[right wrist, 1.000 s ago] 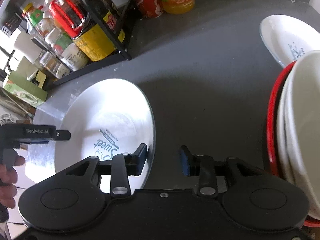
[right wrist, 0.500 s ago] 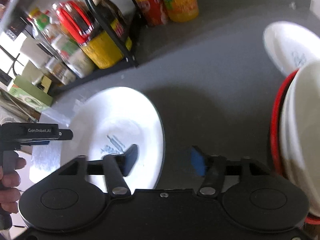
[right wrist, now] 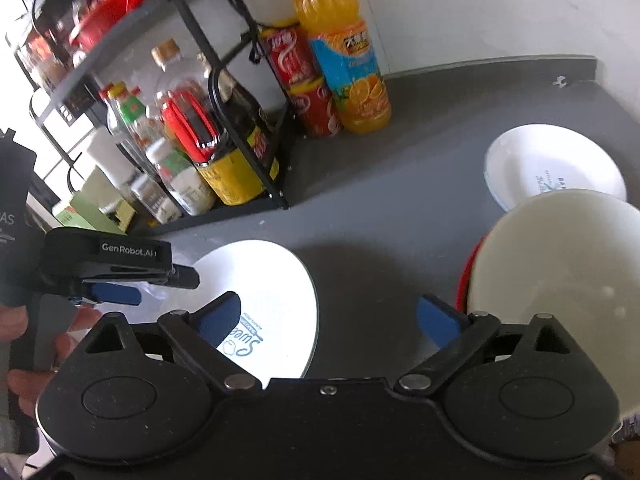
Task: Organize plates and bowls
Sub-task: 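Move both tools toward the white 'BAKERY' plate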
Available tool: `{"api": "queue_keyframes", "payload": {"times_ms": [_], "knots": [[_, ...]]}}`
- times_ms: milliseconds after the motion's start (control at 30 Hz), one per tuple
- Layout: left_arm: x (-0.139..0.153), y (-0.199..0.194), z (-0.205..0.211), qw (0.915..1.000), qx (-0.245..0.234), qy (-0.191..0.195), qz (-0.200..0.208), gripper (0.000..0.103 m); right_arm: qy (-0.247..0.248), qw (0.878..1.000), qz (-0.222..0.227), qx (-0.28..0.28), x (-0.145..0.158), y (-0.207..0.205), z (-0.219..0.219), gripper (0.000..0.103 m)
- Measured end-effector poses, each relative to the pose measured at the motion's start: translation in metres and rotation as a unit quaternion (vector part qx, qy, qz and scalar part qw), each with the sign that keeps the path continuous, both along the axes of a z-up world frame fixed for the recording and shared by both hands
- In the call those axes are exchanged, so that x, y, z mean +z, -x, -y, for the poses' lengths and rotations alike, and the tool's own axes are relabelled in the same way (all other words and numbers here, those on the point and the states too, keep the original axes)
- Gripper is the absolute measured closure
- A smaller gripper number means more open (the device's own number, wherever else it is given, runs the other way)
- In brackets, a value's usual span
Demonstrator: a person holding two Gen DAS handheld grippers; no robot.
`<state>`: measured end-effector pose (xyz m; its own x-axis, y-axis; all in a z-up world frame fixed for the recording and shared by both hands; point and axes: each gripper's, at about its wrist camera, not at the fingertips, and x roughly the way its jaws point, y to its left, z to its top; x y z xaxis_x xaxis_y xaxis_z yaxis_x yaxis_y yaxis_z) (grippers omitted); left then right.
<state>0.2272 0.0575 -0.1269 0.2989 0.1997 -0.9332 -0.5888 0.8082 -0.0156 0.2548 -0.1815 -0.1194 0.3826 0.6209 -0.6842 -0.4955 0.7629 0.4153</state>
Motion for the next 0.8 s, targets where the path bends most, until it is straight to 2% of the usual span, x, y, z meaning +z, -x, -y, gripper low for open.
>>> {"api": "queue_keyframes", "payload": {"times_ms": [233, 800], "knots": [[0.026, 0.004, 0.027, 0.9993, -0.015, -0.009, 0.032, 0.025, -0.022, 0.999, 0.02, -0.018, 0.016, 0.017, 0.041, 0.007], [0.06, 0.043, 0.113, 0.9982, -0.033, -0.012, 0.047, 0.025, -0.059, 0.993, 0.012, -0.104, 0.024, 0.03, 0.138, 0.003]]}}
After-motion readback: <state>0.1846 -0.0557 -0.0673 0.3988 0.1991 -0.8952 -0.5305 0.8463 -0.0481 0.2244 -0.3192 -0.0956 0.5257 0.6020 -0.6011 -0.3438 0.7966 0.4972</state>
